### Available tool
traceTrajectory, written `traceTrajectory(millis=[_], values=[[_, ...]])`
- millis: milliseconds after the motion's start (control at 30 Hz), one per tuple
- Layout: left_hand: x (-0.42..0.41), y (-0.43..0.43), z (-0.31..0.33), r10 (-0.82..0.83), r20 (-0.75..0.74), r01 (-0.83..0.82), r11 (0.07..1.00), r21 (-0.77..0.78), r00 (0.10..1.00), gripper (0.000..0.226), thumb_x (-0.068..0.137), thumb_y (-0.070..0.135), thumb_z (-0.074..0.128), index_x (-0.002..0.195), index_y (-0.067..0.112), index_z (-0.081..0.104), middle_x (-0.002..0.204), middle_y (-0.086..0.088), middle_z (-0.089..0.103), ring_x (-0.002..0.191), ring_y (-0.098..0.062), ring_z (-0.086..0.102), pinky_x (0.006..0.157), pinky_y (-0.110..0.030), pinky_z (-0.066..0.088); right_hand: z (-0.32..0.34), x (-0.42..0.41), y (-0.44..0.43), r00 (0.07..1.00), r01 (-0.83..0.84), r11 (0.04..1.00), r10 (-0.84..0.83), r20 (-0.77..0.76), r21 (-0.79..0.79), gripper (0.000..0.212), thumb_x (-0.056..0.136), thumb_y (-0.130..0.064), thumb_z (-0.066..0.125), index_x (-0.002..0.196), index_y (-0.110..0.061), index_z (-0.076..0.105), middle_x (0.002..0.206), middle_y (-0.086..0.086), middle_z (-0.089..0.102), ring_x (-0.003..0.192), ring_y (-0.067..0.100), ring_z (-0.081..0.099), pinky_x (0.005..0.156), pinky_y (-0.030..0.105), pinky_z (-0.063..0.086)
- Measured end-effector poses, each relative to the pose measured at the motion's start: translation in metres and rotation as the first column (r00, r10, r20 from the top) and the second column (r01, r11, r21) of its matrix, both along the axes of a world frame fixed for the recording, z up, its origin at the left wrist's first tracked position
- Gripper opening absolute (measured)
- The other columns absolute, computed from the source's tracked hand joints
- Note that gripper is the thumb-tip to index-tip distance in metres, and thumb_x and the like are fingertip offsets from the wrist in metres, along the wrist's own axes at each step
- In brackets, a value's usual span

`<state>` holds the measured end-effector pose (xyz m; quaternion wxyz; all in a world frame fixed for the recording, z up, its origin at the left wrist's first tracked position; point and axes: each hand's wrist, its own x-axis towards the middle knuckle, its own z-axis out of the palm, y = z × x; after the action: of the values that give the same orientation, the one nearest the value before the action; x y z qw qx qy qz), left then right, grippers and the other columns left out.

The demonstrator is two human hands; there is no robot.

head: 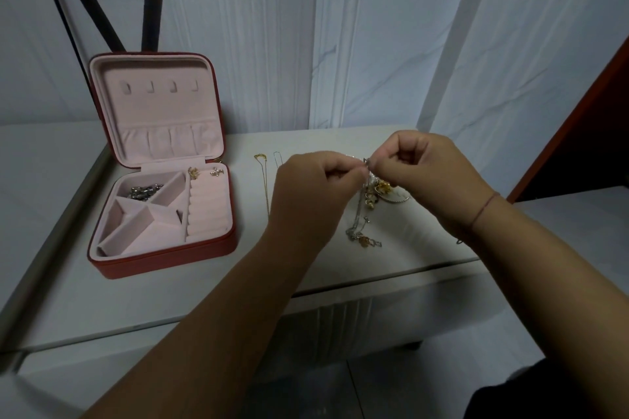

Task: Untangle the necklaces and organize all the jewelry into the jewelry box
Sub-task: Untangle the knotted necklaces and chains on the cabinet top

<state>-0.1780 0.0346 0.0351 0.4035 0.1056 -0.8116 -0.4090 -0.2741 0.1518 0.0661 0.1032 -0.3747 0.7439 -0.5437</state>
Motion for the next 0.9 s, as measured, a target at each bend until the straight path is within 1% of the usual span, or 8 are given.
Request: traceTrajectory(millis=[100, 200, 300, 533, 600, 700, 800, 900], values=[[-0.002, 0.0, -0.002, -0.003, -0.023, 0.001, 0.998, -0.062, 1.0, 0.027, 0.079, 0.025, 0.061, 0.095, 0.008, 0.075, 0.077, 0.009, 0.067, 0.066, 0.012, 0.058, 0.068, -0.004, 0.045, 0.0, -0.001, 0.001, 0.994, -0.017, 0.999, 0.02, -0.103, 0.035, 0.006, 0.08, -0.005, 0.066, 0.075, -0.005, 0.068, 0.067, 0.017, 0.06, 0.062, 0.017, 0.049, 0.063, 0.032, 0.046], [-0.003, 0.001, -0.001, 0.006, -0.052, -0.01, 0.997, -0.08, 0.999, 0.025, 0.08, 0.023, 0.06, 0.093, 0.008, 0.076, 0.076, 0.01, 0.067, 0.064, 0.011, 0.058, 0.068, -0.004, 0.045, 0.001, -0.003, 0.003, 0.984, -0.014, 0.997, 0.027, -0.174, 0.072, 0.008, 0.08, -0.005, 0.067, 0.073, -0.008, 0.067, 0.061, 0.002, 0.057, 0.057, 0.01, 0.048, 0.06, 0.027, 0.047], [-0.003, 0.001, -0.001, 0.021, -0.057, -0.024, 0.998, -0.059, 0.998, 0.023, 0.078, 0.022, 0.062, 0.09, 0.01, 0.077, 0.072, 0.008, 0.069, 0.062, 0.009, 0.059, 0.065, -0.004, 0.045, 0.002, -0.002, 0.003, 0.974, -0.02, 0.994, 0.043, -0.221, 0.104, 0.008, 0.079, -0.005, 0.068, 0.073, -0.009, 0.067, 0.064, 0.004, 0.061, 0.058, 0.008, 0.05, 0.059, 0.026, 0.048], [-0.003, 0.004, -0.004, 0.071, -0.018, -0.071, 0.997, -0.017, 0.997, 0.022, 0.074, 0.025, 0.057, 0.077, 0.011, 0.073, 0.056, 0.019, 0.054, 0.057, -0.001, 0.055, 0.055, -0.011, 0.044, 0.0, 0.0, -0.001, 0.936, 0.011, 0.986, 0.048, -0.349, 0.166, 0.009, 0.076, -0.006, 0.068, 0.07, -0.012, 0.065, 0.066, 0.004, 0.064, 0.057, 0.009, 0.054, 0.06, 0.027, 0.051], [-0.003, 0.006, -0.004, 0.068, 0.001, -0.068, 0.995, 0.076, 0.998, 0.019, 0.072, 0.026, 0.057, 0.074, 0.014, 0.071, 0.057, 0.012, 0.058, 0.058, -0.004, 0.055, 0.055, -0.015, 0.045, -0.001, 0.001, -0.002, 0.943, 0.01, 0.989, 0.04, -0.331, 0.148, 0.01, 0.075, -0.006, 0.068, 0.068, -0.013, 0.064, 0.065, 0.004, 0.064, 0.056, 0.01, 0.053, 0.059, 0.026, 0.05], [-0.003, 0.01, -0.002, 0.002, 0.057, -0.024, 0.926, 0.376, 0.998, 0.012, 0.079, 0.017, 0.064, 0.067, 0.013, 0.066, 0.059, 0.004, 0.06, 0.056, -0.002, 0.052, 0.054, -0.018, 0.045, -0.001, 0.004, -0.004, 0.956, 0.0, 0.992, 0.038, -0.29, 0.13, 0.012, 0.074, -0.004, 0.066, 0.067, -0.013, 0.062, 0.061, 0.002, 0.06, 0.054, 0.008, 0.049, 0.055, 0.021, 0.046], [-0.005, 0.012, 0.0, -0.073, 0.089, 0.0, 0.769, 0.64, 0.993, 0.024, 0.084, 0.012, 0.059, 0.06, 0.016, 0.061, 0.058, 0.004, 0.056, 0.057, -0.005, 0.046, 0.059, -0.022, 0.038, -0.002, 0.006, -0.006, 0.975, -0.006, 0.995, 0.027, -0.219, 0.095, 0.01, 0.075, -0.003, 0.064, 0.067, -0.01, 0.062, 0.058, -0.001, 0.055, 0.054, 0.009, 0.047, 0.054, 0.022, 0.045], [-0.006, 0.012, 0.004, -0.183, 0.064, 0.053, 0.572, 0.819, 0.981, 0.019, 0.084, 0.013, 0.056, 0.066, 0.013, 0.059, 0.061, 0.0, 0.052, 0.056, -0.008, 0.042, 0.06, -0.024, 0.036, -0.004, 0.005, -0.007, 0.993, -0.003, 0.999, 0.007, -0.115, 0.04, 0.009, 0.077, -0.003, 0.061, 0.068, -0.005, 0.061, 0.061, 0.004, 0.051, 0.058, 0.011, 0.042, 0.053, 0.021, 0.038]])
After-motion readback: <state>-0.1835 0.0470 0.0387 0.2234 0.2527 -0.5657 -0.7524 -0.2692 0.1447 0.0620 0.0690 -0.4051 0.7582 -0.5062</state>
